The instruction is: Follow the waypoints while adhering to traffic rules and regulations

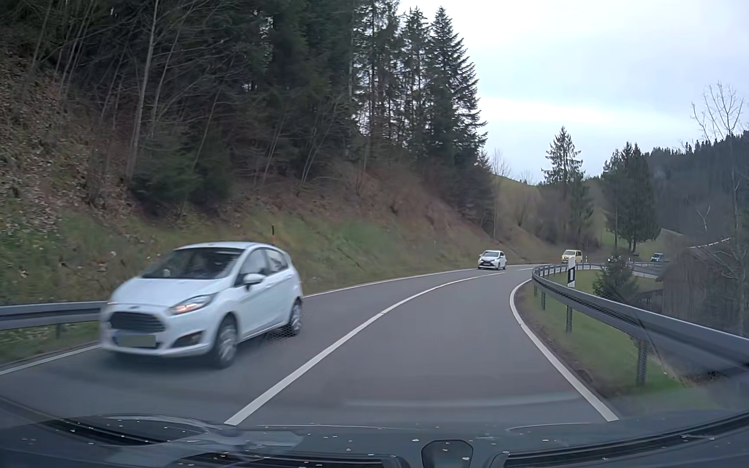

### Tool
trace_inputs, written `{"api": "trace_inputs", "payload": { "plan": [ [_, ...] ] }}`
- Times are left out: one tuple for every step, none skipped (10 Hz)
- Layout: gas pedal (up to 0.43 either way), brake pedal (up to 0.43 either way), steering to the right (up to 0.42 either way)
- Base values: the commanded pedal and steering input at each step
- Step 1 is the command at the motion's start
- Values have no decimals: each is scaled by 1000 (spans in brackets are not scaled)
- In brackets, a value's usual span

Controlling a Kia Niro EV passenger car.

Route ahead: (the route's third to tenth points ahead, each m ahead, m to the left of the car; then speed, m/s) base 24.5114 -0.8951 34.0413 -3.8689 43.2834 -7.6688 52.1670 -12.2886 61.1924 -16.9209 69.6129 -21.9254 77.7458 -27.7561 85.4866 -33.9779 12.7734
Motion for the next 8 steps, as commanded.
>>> {"api": "trace_inputs", "payload": {
  "plan": [
    [0, 0, 52],
    [0, 0, 53],
    [0, 0, 52],
    [0, 0, 53],
    [0, 0, 53],
    [0, 0, 53],
    [0, 0, 56],
    [0, 0, 62]
  ]
}}
